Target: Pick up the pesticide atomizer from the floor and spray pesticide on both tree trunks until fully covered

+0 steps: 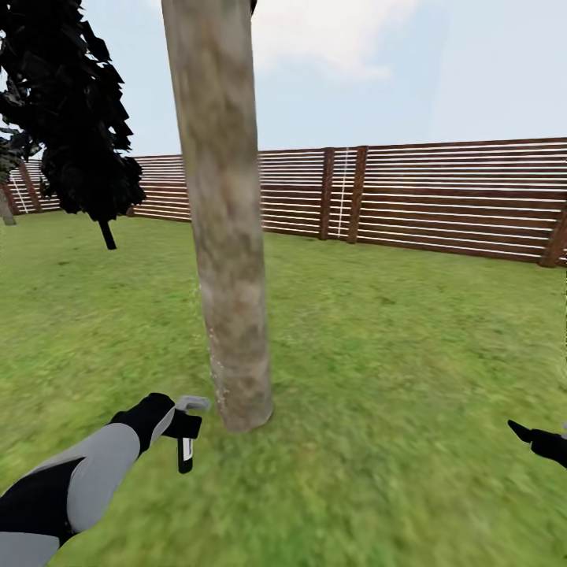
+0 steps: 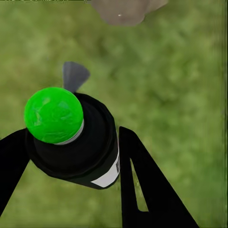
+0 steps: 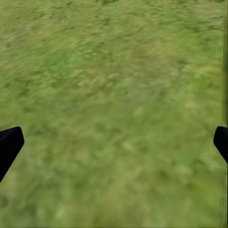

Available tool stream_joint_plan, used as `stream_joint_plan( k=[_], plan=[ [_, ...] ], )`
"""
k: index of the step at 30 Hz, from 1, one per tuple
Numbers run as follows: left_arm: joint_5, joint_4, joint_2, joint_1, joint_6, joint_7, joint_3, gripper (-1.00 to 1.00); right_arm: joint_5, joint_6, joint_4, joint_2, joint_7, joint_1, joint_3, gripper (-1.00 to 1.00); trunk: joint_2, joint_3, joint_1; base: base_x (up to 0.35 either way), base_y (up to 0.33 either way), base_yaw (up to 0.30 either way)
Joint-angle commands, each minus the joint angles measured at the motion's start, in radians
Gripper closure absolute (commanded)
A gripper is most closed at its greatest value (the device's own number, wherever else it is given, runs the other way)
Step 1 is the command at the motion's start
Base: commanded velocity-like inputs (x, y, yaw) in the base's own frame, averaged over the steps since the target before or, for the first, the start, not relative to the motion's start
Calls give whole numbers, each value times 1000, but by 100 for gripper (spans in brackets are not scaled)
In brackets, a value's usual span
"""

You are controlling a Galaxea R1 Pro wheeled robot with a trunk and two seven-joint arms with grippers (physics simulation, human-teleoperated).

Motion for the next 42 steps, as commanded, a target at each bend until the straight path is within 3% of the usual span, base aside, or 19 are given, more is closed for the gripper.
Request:
stream_joint_plan(
  k=[1,17,29,31,35,37,42],
  plan=[
    [0,0,0,0,0,0,0,100,0,0,0,0,0,0,0,-100,0,0,0,0,-326,60],
    [0,15,0,2,-1,0,2,100,1,-1,0,0,0,0,0,-100,0,0,0,-67,-315,150],
    [-1,-19,2,1,5,0,0,100,2,-1,0,0,0,0,0,-100,0,0,0,-2,-24,0],
    [-1,-131,2,0,42,-3,0,100,2,-1,0,0,0,0,0,-100,0,0,0,0,0,0],
    [-1,-282,0,-3,192,-45,-4,100,2,-1,0,0,-1,0,0,-100,0,0,0,0,0,0],
    [-3,-304,-5,-7,220,-79,-6,100,2,-1,0,0,-1,0,0,-100,0,0,0,0,0,0],
    [-4,-365,-5,-12,291,-89,-8,100,2,-1,0,0,-2,0,0,-100,0,0,0,0,0,0]
  ],
)
